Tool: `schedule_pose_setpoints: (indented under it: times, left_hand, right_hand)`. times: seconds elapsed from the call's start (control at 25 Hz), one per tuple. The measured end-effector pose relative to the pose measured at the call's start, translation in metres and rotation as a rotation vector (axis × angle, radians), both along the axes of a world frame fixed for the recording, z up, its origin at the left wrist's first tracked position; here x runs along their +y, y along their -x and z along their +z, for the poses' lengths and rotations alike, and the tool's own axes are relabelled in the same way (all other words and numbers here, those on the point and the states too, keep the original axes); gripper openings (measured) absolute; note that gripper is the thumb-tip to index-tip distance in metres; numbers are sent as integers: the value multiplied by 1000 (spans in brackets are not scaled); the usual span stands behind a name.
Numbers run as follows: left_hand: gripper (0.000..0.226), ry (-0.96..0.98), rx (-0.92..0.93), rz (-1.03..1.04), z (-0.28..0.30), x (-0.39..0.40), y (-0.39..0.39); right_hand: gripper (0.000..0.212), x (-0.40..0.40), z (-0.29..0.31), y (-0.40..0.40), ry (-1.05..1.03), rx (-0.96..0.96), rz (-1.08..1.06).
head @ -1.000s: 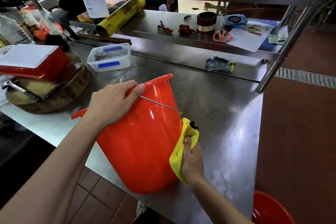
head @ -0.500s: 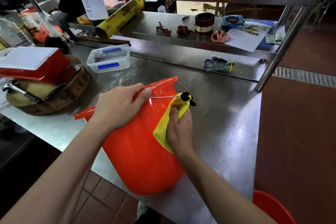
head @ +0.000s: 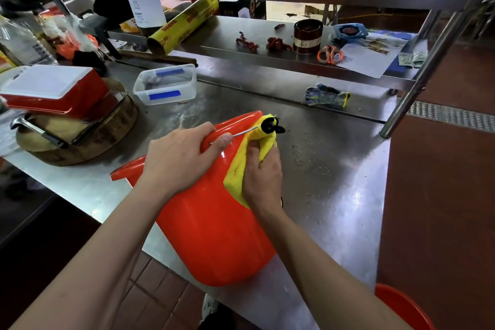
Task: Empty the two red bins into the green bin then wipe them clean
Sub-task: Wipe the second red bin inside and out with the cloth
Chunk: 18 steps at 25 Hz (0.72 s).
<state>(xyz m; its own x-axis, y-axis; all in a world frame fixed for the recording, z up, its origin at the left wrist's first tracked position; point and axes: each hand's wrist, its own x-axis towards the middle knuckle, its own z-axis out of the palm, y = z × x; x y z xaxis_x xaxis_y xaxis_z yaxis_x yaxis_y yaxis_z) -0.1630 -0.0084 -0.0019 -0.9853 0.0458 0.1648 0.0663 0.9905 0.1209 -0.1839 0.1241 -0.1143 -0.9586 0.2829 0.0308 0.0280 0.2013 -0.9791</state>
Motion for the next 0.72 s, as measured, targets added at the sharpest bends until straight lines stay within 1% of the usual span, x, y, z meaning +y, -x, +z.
schedule_pose_setpoints:
  times: [0.2,0.32,0.4,0.48,0.6,0.72]
  left_hand:
    - [52,-14,19,44,-1,-3,-2]
    - [54,0,24,33,-2,0,-2]
    - [51,20,41,12,-4,3,-2]
    - [54,40,54,-11,-6,8,-2]
    - [63,61,71,-45,-8,16,-4]
    - [62,90,103,-82,-9,23,-10]
  right_hand:
    - [61,13,-31,-13,-11,-117,24]
    - [55,27,-54,-25,6,-153,20]
    - [45,37,-64,-34,29,-184,20]
    - [34,45,-71,-41,64,-234,10]
    - [36,53,-81,-48,84,-288,-20]
    - [39,57,-95,-52,91,-314,-42]
